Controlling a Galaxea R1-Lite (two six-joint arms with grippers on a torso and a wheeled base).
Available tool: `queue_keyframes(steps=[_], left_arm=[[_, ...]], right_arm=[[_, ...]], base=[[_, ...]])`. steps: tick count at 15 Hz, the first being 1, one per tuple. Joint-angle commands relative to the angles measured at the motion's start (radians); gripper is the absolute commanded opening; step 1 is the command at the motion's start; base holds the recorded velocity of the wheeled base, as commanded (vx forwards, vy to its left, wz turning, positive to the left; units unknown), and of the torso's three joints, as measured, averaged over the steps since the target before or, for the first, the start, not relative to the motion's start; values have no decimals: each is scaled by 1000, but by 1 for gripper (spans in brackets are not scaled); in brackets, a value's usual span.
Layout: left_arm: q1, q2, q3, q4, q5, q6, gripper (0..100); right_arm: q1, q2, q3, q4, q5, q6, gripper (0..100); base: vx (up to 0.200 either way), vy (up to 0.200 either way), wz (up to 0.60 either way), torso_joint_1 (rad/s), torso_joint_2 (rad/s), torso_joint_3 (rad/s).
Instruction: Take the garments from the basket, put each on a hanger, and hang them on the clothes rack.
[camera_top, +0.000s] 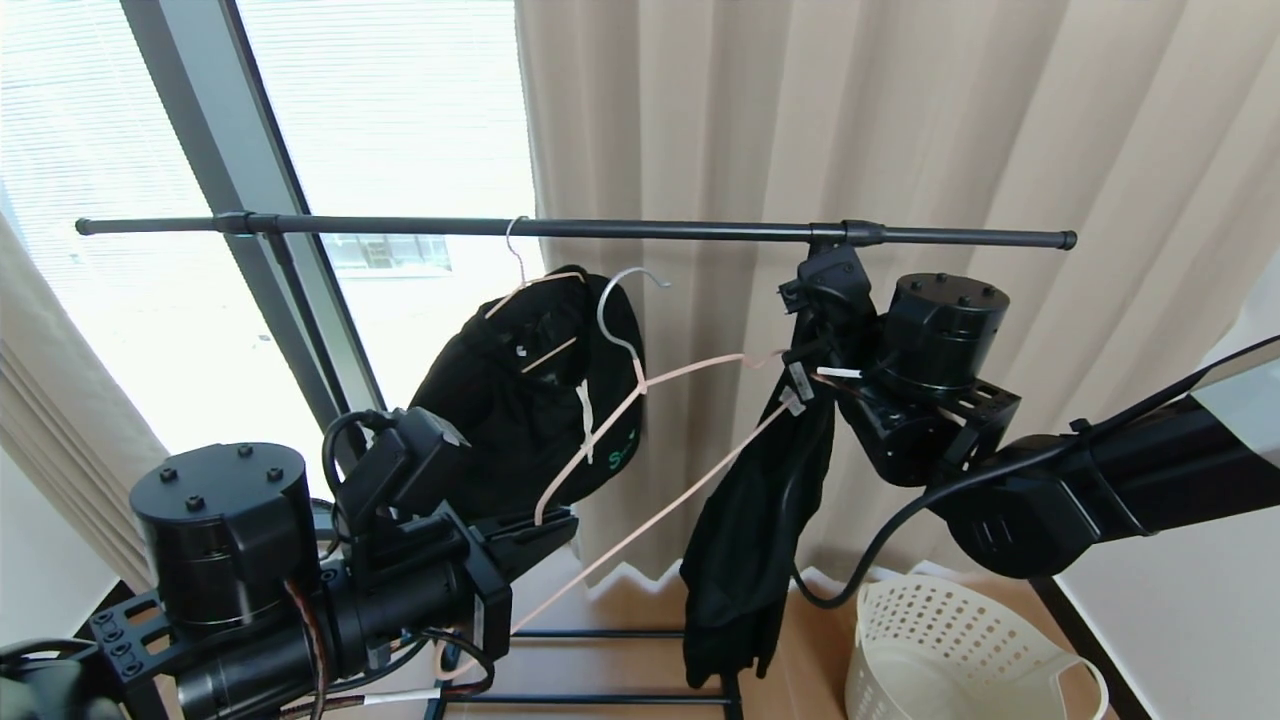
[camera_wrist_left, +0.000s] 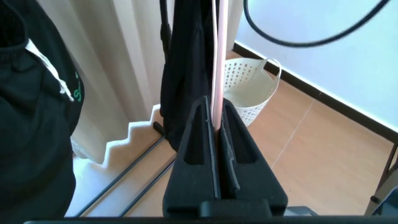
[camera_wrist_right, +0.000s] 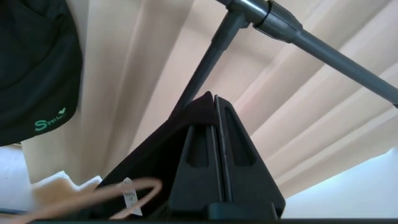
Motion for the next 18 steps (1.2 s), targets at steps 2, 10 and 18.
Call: queue_keyframes(steps=[2, 10, 18], left_arm=[[1, 19, -1, -9, 1, -1, 0], [3, 34, 7, -67, 49, -4, 0], [3, 42, 5, -73, 52, -4, 0]], right_arm=[[15, 0, 8, 0, 0, 0, 0], [85, -12, 86, -78, 0, -20, 0], [180, -83, 160, -123, -2, -33, 0]], base=[[0, 0, 0, 0, 0, 0], [0, 0, 0, 0, 0, 0], [0, 0, 0, 0, 0, 0]])
